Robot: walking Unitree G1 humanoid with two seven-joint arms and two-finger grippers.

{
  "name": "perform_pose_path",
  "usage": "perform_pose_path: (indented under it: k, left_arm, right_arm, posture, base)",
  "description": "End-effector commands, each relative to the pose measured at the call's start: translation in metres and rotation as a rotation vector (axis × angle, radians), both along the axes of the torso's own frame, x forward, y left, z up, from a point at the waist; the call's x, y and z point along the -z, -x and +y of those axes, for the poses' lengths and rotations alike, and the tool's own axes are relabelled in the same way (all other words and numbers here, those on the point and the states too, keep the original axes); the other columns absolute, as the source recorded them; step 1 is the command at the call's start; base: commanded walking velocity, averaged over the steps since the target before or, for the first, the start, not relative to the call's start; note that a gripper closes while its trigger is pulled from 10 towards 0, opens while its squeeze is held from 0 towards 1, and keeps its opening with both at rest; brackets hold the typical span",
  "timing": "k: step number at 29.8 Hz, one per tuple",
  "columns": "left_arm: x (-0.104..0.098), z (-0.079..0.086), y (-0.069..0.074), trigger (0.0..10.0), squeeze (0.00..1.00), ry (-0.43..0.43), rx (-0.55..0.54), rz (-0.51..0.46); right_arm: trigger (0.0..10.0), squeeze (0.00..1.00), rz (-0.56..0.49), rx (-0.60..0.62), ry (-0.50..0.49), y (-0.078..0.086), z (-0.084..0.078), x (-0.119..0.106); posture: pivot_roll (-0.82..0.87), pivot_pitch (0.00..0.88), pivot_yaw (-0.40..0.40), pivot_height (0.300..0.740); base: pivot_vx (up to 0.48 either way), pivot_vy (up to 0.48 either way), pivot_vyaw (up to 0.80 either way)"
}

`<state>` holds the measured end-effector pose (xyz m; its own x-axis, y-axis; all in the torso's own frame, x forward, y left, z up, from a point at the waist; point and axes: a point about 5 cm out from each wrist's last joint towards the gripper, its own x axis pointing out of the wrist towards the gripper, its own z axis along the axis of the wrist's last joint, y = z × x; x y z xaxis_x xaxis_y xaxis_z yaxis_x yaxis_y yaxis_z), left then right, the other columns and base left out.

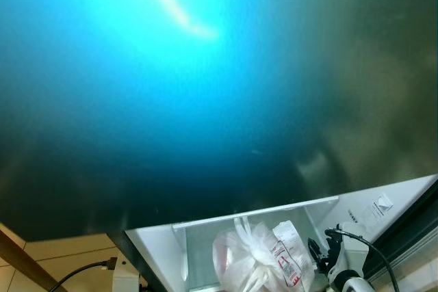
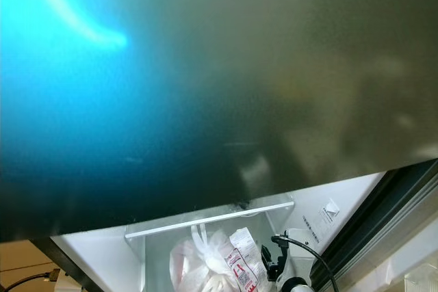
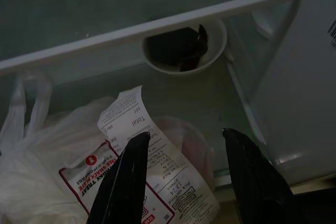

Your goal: Restocking fridge

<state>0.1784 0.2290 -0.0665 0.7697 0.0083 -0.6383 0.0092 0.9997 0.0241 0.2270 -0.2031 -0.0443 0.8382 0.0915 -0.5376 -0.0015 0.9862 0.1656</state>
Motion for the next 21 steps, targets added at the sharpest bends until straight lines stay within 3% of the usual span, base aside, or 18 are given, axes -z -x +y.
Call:
perform_pose_path:
  k: [1, 15, 21]
  left_arm:
    - [0.0008, 0.0039, 0.0033, 10.0, 0.00, -0.015, 0.023, 0.016]
    - [-0.0001, 0.0019, 0.0010, 10.0, 0.00, -0.016, 0.015, 0.002]
    - [-0.0004, 0.0032, 0.0016, 10.0, 0.00, -0.016, 0.015, 0.000]
  right_arm:
    - [10.0, 0.00, 0.005, 0.016, -0.007, 0.0035, -0.0003, 0.0023]
    - [10.0, 0.00, -0.043, 0.010, -0.062, 0.0021, 0.0005, -0.0012]
    - [10.0, 0.00, -0.038, 0.008, -0.066, 0.0026, 0.0012, -0.0006]
  posture:
    - [-0.01, 0.040, 0.019, 0.642]
    - [-0.01, 0.039, 0.017, 0.642]
    - [-0.01, 0.039, 0.017, 0.667]
  base:
    - [0.000, 0.000, 0.00]
    - [0.000, 0.000, 0.00]
    - [0.000, 0.000, 0.00]
